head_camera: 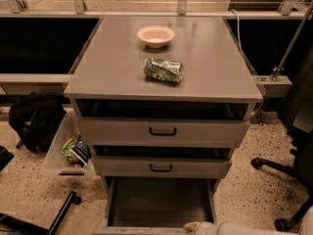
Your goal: Open bottom drawer
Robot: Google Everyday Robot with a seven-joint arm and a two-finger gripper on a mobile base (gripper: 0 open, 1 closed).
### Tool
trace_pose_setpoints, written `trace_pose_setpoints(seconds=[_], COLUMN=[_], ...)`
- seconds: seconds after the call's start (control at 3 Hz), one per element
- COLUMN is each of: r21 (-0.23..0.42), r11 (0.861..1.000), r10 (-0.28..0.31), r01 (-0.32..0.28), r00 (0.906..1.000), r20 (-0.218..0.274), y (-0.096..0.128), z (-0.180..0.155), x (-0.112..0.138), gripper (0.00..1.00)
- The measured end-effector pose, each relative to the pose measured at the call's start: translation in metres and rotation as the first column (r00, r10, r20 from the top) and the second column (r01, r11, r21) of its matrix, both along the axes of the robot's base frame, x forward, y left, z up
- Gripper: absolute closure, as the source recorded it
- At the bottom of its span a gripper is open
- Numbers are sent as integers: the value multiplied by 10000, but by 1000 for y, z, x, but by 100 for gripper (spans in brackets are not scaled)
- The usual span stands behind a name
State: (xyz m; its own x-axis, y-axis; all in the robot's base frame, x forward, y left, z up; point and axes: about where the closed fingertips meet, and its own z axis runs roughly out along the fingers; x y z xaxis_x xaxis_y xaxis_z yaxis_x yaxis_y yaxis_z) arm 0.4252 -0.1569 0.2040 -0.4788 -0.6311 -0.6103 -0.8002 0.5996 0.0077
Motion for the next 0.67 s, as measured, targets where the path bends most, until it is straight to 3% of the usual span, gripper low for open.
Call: trace_pose_setpoints(seconds=[0.33,0.67], r21=[77,77], r11=[9999,9999], r10=[-116,-116], r01=[117,116], r00=[9999,9999], r20=[-43,-43], y=[-3,-3], z=[-1,-1], x=[-12,-12], gripper=[100,81])
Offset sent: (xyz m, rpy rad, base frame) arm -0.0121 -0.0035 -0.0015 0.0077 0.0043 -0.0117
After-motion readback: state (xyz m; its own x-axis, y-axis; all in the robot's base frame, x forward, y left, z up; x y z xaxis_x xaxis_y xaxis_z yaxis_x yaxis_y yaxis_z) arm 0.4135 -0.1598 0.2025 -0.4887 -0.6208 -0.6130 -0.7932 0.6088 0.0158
